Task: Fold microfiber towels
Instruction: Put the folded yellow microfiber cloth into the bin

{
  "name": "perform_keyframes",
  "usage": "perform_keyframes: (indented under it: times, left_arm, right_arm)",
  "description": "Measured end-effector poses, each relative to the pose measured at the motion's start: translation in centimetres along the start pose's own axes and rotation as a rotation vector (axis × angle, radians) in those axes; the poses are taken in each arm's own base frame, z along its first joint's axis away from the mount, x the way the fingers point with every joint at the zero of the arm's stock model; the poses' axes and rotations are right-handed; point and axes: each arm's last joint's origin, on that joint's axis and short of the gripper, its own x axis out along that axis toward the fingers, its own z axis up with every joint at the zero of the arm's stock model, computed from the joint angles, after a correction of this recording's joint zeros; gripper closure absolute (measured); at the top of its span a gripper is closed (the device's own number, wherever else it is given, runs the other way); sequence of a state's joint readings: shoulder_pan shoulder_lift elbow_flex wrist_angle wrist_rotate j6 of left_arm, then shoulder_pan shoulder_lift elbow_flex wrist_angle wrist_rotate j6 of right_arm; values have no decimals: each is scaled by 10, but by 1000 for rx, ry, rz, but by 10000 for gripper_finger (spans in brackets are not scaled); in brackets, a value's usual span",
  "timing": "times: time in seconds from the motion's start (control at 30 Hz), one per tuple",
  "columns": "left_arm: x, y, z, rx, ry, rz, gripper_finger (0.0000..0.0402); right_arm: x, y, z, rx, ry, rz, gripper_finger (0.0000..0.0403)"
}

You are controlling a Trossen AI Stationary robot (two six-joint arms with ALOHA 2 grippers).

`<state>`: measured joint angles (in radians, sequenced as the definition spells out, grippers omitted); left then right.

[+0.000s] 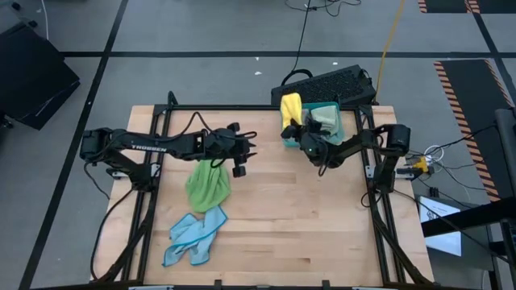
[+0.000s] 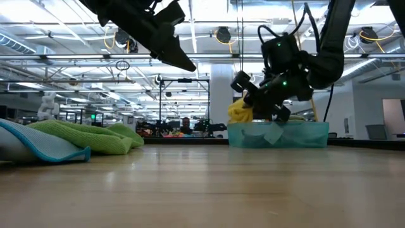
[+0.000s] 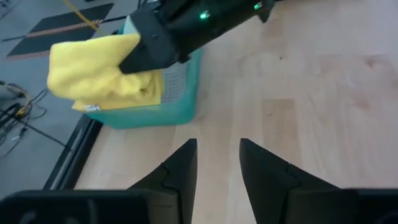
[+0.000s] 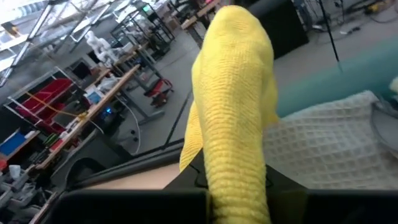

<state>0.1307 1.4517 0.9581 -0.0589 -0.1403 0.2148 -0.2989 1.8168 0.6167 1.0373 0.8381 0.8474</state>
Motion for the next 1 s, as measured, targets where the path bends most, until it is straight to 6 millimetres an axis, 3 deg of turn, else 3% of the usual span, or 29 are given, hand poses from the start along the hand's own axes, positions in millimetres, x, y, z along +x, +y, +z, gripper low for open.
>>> perform_keyframes:
  times: [0.33,0.63,0.83,1.0]
  left_arm:
    - [0,-2,-1,29,2,-47,279]
    - [0,-2,-2,45,14,-63,279]
    - [0,-2,-2,42,13,-70,279]
    - [0,-2,-2,42,13,-70,279]
  right_arm:
    - [-2,-7,-6,-29,8,-85,390]
    - [-3,-6,-4,-43,21,-80,326]
    - [-9,-1,9,-80,46,-83,284]
    - [-18,-3,21,-129,100,-147,272]
